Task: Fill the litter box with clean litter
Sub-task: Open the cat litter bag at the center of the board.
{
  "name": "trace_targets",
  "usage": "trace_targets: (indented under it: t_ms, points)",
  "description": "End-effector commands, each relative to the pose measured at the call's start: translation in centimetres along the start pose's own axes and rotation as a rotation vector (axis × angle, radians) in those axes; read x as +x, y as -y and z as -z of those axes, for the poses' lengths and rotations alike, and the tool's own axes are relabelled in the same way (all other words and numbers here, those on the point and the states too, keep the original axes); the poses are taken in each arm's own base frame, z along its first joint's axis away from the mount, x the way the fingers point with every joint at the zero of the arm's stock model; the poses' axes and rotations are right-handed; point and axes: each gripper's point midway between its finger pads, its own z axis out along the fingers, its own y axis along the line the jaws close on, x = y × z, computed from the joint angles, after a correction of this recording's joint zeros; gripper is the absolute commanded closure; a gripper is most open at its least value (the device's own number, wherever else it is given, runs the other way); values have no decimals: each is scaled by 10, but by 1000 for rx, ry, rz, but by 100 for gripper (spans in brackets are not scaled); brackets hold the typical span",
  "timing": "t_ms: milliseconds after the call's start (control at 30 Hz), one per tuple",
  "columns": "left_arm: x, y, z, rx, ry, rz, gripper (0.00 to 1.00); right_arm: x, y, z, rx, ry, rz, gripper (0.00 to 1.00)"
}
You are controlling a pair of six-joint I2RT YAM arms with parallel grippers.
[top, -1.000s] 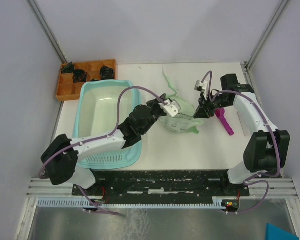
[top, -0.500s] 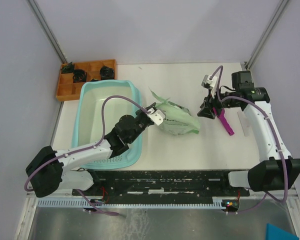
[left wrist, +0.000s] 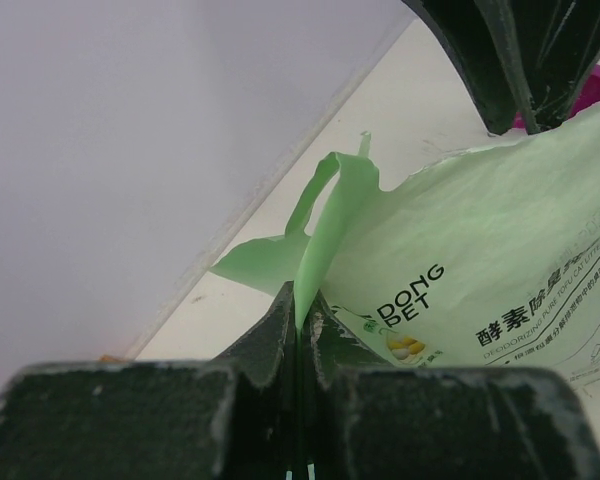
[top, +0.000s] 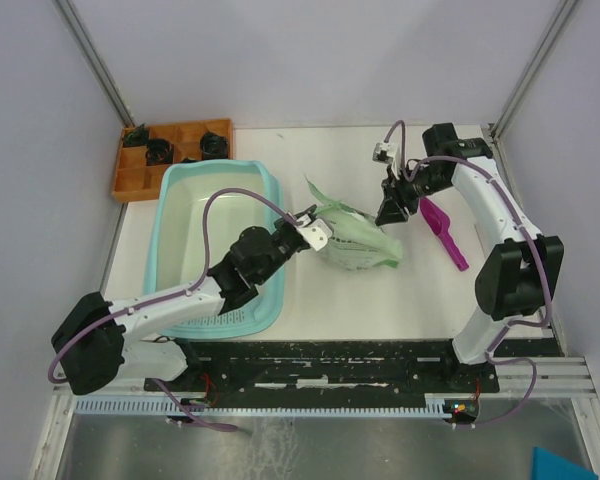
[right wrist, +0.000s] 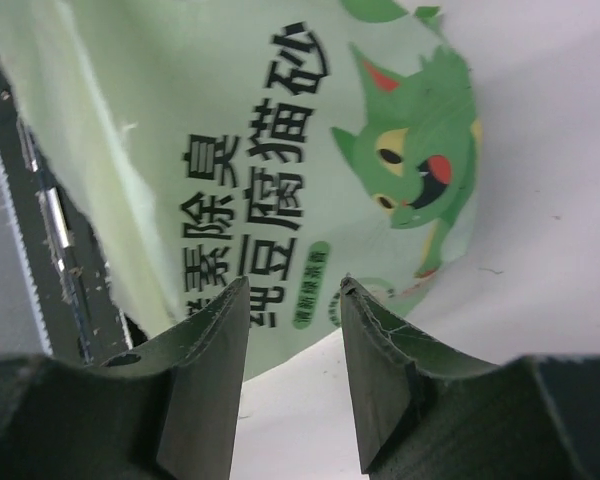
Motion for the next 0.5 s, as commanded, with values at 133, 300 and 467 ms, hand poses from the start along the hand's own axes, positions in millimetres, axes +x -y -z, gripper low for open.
trace_targets:
  t_ms: [133, 300, 467]
  points:
    - [-58, -39, -13, -104, 145, 41, 97, 13, -74, 17, -135, -50, 117, 51]
    - [-58, -36, -15, -94, 148, 51, 97, 20, -100, 23, -118, -29, 157, 51]
    - [-60, -31, -13, -76, 163, 82, 97, 26, -97, 13, -50, -35, 172, 51]
